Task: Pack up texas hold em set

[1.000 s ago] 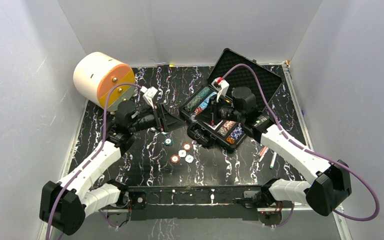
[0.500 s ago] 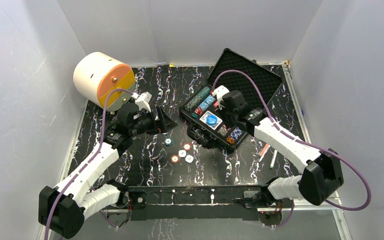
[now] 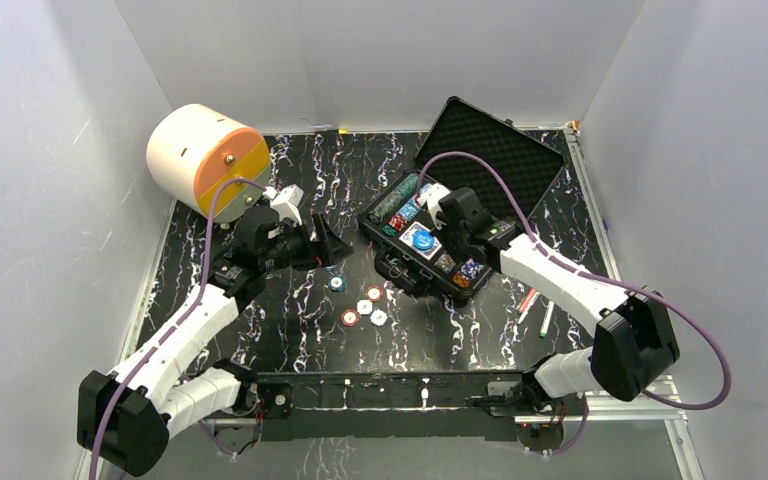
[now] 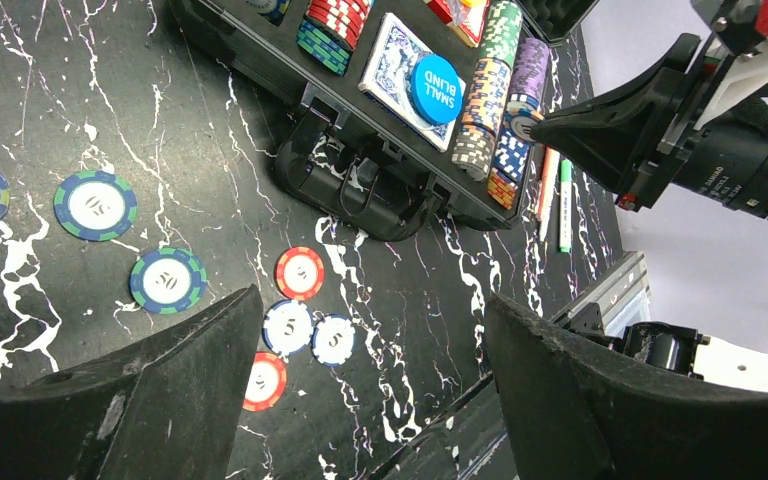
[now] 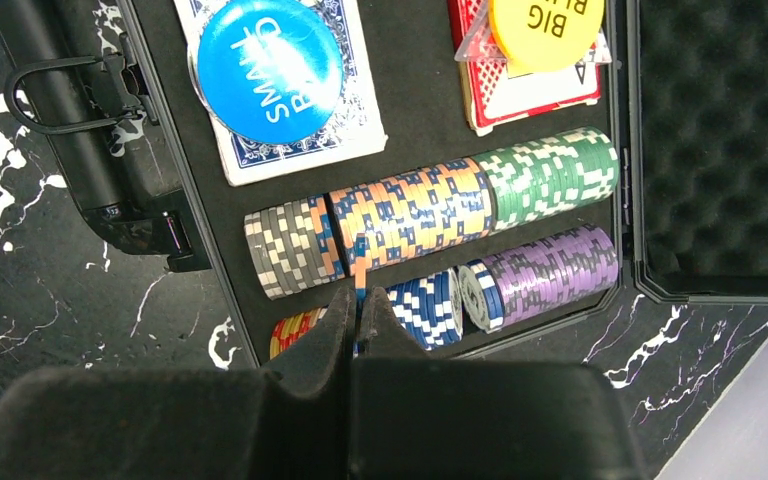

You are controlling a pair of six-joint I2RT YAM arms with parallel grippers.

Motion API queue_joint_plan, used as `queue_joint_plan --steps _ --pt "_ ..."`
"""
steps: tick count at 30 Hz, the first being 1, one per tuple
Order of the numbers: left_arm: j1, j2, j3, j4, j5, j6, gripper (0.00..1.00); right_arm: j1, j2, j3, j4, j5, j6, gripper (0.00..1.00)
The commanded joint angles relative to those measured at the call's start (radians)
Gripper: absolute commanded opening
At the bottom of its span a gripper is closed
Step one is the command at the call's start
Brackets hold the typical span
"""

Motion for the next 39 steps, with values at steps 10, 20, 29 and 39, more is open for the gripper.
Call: queue_joint_plan --steps 10,20,29,39 --pt "0.002 -0.004 0.002 -0.001 -0.002 0.011 0.8 -0.005 0.035 -0.012 0.059 -0.029 -0.045 0.0" --pt "0.003 -0.005 -0.002 -0.005 -0.002 0.012 0.8 -0.006 0.026 -0.013 0.058 -0.052 -0.045 0.0" --pt "0.003 -0.004 -0.008 -0.003 -0.005 0.013 0.8 -0.015 0.066 -0.02 0.057 -0.036 -0.06 0.0" --pt "0.003 -0.002 -0.002 -0.009 -0.007 0.017 0.8 -0.018 0.071 0.038 0.017 -0.007 0.009 0.35"
